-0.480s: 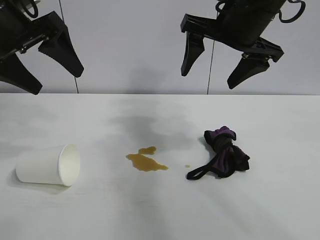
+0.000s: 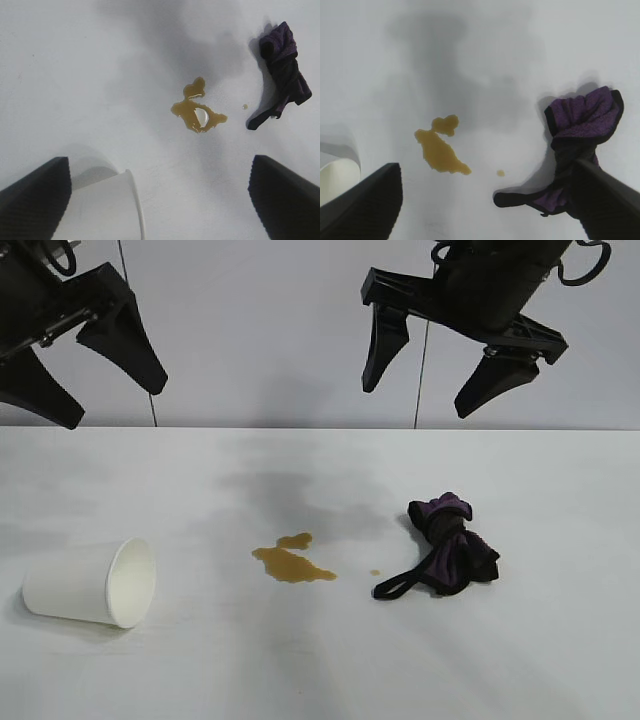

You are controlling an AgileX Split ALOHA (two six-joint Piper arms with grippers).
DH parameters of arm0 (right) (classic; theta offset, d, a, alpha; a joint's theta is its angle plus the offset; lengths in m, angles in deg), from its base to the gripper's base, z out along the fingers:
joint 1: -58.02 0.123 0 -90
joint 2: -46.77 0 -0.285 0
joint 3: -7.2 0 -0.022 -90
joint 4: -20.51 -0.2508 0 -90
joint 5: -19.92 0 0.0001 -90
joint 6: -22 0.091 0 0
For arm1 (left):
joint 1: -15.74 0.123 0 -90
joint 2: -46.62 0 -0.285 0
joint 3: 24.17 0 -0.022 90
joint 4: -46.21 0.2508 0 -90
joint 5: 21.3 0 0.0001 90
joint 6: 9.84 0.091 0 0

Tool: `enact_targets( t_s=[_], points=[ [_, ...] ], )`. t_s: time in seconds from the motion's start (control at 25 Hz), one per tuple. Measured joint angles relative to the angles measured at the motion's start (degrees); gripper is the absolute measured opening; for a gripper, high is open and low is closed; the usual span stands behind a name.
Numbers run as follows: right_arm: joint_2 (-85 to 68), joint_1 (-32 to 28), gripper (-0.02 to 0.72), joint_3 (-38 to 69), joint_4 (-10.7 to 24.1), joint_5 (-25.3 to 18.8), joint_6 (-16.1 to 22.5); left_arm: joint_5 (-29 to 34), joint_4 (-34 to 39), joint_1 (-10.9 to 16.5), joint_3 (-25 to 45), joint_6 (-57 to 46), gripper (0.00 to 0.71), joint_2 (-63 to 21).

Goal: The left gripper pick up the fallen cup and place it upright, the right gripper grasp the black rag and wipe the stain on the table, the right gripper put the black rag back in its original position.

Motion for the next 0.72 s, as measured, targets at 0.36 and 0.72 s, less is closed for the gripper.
enact_targets(
  t_s=[0.36, 0.72],
  points=[
    [0.0, 0.0, 0.631, 0.0, 0.0, 0.0, 0.0, 1.3, -0.8, 0.0, 0.0, 0.5, 0.694, 0.0],
    [0.0, 0.0, 0.631, 0.0, 0.0, 0.0, 0.0, 12.7, 8.8, -2.0, -1.7, 37.3, 0.691, 0.0]
  ],
)
